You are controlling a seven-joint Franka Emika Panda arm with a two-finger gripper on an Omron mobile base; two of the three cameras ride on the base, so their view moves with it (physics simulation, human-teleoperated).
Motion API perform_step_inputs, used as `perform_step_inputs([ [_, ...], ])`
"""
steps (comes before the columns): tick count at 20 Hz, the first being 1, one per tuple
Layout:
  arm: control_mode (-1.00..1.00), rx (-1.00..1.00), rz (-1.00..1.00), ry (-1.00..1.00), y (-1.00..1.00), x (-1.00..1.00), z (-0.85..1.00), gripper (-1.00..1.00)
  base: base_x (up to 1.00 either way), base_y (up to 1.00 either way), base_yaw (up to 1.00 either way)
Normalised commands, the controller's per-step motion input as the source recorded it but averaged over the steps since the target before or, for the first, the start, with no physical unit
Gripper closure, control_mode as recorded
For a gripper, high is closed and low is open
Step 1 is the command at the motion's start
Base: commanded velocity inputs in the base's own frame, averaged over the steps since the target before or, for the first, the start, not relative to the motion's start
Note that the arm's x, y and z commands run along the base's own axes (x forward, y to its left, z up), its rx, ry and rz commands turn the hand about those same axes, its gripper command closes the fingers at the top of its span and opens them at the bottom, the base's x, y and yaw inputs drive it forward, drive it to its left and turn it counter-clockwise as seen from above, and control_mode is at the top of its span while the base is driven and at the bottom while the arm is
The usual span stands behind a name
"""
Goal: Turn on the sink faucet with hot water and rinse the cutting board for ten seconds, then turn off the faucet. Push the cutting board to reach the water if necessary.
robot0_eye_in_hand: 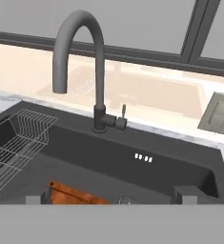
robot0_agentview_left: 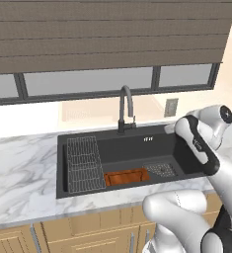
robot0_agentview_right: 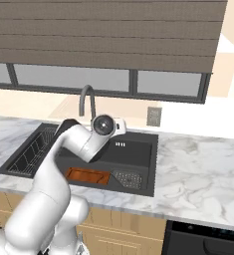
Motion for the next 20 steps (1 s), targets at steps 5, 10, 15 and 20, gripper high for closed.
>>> perform_step_inputs([
  [5, -1.0, 0.0, 0.0, -0.05, 0.0, 0.34, -0.08, -1.0, 0.0, 0.0, 0.0],
  [10, -1.0, 0.0, 0.0, -0.07, 0.0, 0.31, -0.07, -1.0, 0.0, 0.0, 0.0],
  [15, -1.0, 0.02, 0.0, -0.1, 0.0, 0.27, -0.05, -1.0, 0.0, 0.0, 0.0],
  [20, -1.0, 0.01, 0.0, -0.08, 0.0, 0.23, -0.05, -1.0, 0.0, 0.0, 0.0],
])
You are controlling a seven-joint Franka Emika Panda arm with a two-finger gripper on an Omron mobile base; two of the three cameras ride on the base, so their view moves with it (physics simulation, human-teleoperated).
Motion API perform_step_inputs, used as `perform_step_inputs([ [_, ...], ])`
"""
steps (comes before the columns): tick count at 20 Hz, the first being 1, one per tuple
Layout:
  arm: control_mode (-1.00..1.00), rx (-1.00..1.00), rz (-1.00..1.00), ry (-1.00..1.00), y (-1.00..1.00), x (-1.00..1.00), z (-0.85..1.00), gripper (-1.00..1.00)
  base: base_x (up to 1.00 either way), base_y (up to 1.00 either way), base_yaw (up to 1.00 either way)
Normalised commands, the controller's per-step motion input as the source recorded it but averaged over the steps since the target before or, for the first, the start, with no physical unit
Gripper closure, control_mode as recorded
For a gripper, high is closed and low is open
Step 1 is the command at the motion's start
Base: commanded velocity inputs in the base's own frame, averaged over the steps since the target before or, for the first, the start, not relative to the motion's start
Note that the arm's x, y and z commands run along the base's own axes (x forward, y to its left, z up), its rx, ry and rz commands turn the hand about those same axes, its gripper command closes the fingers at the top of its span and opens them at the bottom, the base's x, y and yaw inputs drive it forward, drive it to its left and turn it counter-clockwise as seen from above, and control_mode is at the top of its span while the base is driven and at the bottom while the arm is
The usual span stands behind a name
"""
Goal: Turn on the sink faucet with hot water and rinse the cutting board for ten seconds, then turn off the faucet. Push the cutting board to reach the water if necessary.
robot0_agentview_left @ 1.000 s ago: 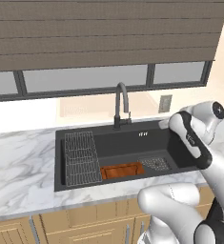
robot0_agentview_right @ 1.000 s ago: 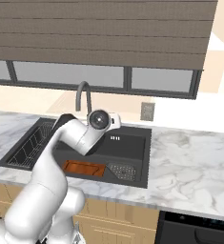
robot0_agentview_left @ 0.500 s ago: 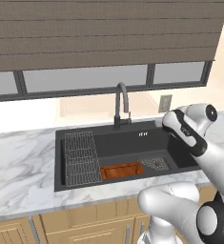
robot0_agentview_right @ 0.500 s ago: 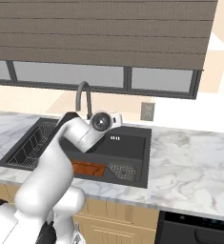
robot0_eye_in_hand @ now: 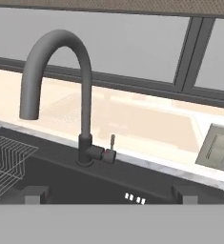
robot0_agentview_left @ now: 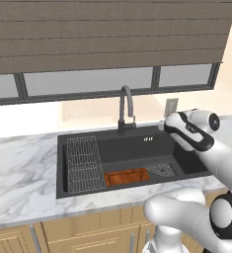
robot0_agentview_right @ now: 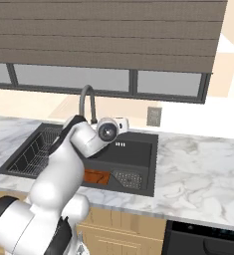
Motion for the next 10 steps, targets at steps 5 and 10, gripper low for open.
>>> perform_step_inputs([
  [5, -1.0, 0.0, 0.0, -0.08, 0.0, 0.19, -0.08, -1.0, 0.0, 0.0, 0.0],
  [10, -1.0, 0.0, 0.0, -0.06, 0.0, 0.08, -0.14, -1.0, 0.0, 0.0, 0.0],
])
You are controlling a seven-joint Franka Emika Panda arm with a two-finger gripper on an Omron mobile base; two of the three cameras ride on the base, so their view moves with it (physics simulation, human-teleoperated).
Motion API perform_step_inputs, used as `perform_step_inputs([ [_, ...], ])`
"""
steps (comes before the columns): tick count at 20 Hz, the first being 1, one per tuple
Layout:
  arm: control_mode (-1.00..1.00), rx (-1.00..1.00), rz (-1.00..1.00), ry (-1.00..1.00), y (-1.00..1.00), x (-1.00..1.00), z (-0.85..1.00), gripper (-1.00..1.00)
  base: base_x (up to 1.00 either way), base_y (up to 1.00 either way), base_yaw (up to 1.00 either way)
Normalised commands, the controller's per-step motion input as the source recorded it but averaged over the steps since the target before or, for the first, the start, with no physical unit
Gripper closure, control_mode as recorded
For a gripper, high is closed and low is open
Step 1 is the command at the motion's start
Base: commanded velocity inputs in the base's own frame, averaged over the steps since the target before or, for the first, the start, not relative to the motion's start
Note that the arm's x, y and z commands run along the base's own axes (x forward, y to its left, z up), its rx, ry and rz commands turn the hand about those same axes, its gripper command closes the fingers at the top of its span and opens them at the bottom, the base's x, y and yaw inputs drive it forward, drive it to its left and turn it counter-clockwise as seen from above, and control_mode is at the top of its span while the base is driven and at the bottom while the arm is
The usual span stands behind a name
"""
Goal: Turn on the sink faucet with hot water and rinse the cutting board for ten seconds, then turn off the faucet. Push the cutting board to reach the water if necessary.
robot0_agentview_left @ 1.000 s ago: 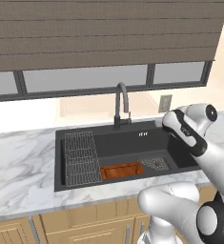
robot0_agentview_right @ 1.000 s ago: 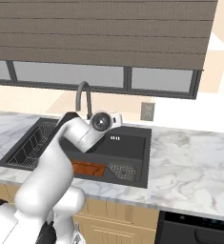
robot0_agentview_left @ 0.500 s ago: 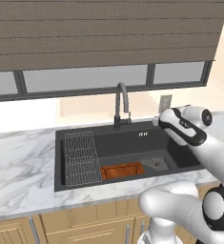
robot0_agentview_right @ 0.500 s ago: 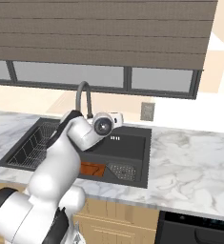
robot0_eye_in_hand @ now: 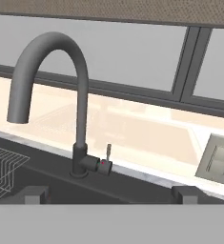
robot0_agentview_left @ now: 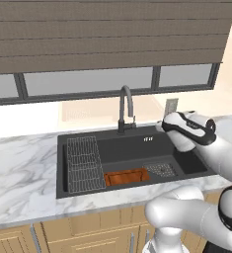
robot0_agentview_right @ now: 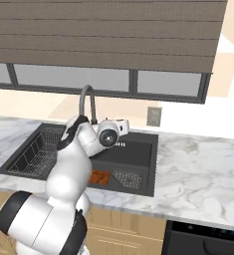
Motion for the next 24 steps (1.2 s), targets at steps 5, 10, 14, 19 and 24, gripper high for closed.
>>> perform_step_inputs([
  [5, -1.0, 0.0, 0.0, -0.05, 0.08, 0.0, -0.21, -1.0, 0.0, 0.0, 0.0],
  [10, -1.0, 0.0, 0.0, -0.03, 0.17, 0.04, -0.19, -1.0, 0.0, 0.0, 0.0],
  [14, -1.0, 0.0, 0.0, 0.0, 0.05, 0.08, -0.03, -1.0, 0.0, 0.0, 0.0],
  [19, -1.0, 0.0, -0.05, 0.0, 0.0, 0.21, -0.13, -1.0, 0.0, 0.0, 0.0],
  [24, -1.0, 0.0, -0.06, 0.0, 0.0, 0.12, -0.13, -1.0, 0.0, 0.0, 0.0],
])
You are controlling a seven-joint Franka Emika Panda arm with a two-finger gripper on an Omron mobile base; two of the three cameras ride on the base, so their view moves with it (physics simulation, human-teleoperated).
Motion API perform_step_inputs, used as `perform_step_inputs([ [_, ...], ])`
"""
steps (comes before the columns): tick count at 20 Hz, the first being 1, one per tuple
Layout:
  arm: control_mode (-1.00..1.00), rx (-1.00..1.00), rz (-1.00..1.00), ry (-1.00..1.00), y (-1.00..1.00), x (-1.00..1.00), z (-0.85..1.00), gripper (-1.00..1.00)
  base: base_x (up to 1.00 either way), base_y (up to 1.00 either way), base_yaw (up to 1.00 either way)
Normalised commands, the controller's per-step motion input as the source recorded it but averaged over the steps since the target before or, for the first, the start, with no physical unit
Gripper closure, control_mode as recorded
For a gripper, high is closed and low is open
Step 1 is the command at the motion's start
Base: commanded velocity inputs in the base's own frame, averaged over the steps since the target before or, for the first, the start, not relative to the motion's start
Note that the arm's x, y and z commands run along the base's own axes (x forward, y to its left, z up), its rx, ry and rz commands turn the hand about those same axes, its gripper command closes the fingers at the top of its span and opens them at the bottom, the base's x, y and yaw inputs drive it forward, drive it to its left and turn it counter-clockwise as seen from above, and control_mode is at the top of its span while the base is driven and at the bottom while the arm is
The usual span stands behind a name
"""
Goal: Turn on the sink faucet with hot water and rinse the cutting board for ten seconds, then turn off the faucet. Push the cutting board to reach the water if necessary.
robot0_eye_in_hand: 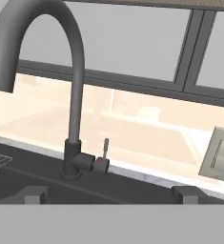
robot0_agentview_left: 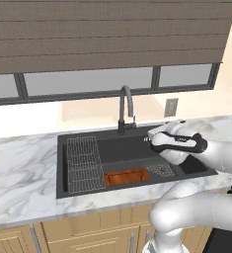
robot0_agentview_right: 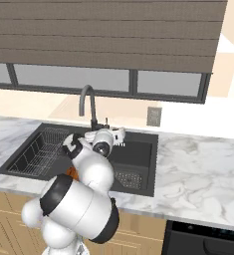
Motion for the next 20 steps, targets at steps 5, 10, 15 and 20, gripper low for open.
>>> perform_step_inputs([
  [5, -1.0, 0.0, -0.02, 0.0, 0.0, 0.1, -0.03, -1.0, 0.0, 0.0, 0.0],
  [10, -1.0, 0.0, -0.02, 0.0, 0.0, 0.4, 0.0, -1.0, 0.0, 0.0, 0.0],
  [15, -1.0, 0.0, -0.01, 0.0, 0.0, 0.45, 0.0, -1.0, 0.0, 0.0, 0.0],
  [20, -1.0, 0.0, -0.01, 0.0, 0.01, 0.21, -0.08, -1.0, 0.0, 0.0, 0.0],
])
